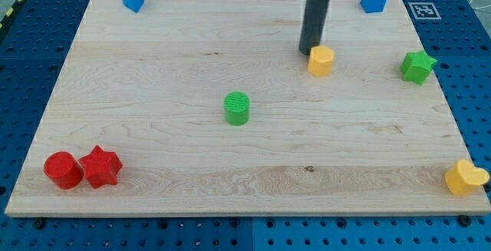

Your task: Slide the yellow hexagon towards the bottom right of the board

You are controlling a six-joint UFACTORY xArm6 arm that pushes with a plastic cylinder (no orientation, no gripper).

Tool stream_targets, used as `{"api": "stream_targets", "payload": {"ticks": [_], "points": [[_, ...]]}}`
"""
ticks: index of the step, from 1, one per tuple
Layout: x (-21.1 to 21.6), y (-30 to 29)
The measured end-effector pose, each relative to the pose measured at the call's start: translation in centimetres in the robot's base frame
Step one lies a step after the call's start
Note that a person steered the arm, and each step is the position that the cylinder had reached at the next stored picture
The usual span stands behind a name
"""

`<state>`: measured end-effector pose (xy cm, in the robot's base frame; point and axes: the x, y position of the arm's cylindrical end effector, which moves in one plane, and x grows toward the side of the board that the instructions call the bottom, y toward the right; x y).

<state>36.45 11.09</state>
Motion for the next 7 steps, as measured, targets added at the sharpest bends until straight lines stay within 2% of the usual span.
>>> {"api": "stream_targets", "payload": {"ticks": [2, 5, 6, 7], "points": [[6.8, 1.3], [14.8, 7.2], [14.8, 8.2], [13.2, 8.2]]}}
